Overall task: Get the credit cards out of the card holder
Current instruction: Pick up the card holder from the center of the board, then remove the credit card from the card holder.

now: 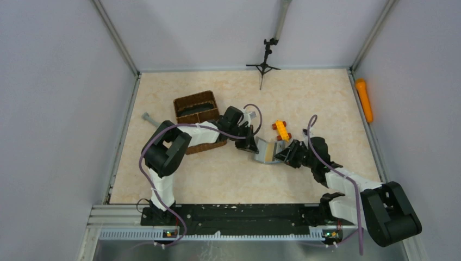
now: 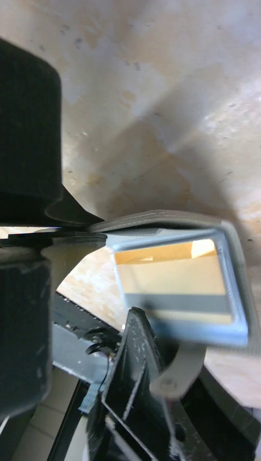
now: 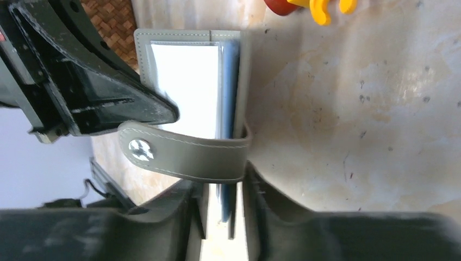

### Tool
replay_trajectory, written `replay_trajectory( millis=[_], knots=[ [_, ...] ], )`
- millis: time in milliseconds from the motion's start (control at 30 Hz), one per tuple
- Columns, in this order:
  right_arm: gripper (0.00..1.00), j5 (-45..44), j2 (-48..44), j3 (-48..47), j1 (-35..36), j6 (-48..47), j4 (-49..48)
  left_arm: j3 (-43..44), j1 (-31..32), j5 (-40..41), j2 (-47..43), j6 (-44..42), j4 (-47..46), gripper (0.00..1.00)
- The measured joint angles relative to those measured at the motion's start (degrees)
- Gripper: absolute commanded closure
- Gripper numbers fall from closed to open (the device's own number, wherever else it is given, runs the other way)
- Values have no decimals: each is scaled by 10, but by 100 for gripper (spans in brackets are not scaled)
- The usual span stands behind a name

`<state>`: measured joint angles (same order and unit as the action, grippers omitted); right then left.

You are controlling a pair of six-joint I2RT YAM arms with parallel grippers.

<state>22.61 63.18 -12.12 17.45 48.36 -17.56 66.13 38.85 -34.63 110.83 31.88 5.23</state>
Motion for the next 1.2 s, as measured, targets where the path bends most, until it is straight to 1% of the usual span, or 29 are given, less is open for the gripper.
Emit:
replay_trajectory(
  millis=[33,67,100,200,433,500,633,800,900,933,967,1000,1033,1067,1100,1200],
  knots=[
    [53,0,0,0,0,0,0,-16,-5,-12,-5,8,-22,100],
    [49,1,-1,0,0,0,0,-31,-10,-23,-13,15,-39,100],
    [48,4,-3,0,0,-3,0,-45,-15,-34,-20,24,-57,100],
    [49,12,-16,0,0,-4,-1,-83,-25,-70,-43,57,-119,100],
    [54,15,-81,0,0,-3,-5,-104,-26,-119,-67,101,-221,100],
    [57,12,-100,1,0,-2,-5,-113,-26,-130,-76,114,-249,100],
    [67,0,-141,3,0,3,-4,-128,-26,-147,-87,134,-293,100],
    [85,-20,-196,17,0,12,5,-128,-26,-148,-92,132,-301,100],
    [90,-35,-220,20,0,14,22,-128,-25,-139,-96,122,-294,100],
    [92,-37,-223,20,0,14,24,-128,-25,-136,-99,118,-289,96],
    [93,-38,-225,20,0,14,27,-128,-24,-132,-101,114,-283,84],
    [94,-39,-225,20,0,14,28,-128,-24,-128,-103,110,-277,68],
    [94,-40,-225,20,0,14,30,-128,-24,-121,-104,103,-270,59],
    [95,-41,-225,20,0,13,31,-128,-24,-115,-106,94,-261,52],
    [96,-46,-225,20,0,13,35,-127,-23,-101,-110,87,-244,48],
    [99,-52,-225,20,0,13,39,-126,-23,-48,-125,60,-191,43]
  ],
)
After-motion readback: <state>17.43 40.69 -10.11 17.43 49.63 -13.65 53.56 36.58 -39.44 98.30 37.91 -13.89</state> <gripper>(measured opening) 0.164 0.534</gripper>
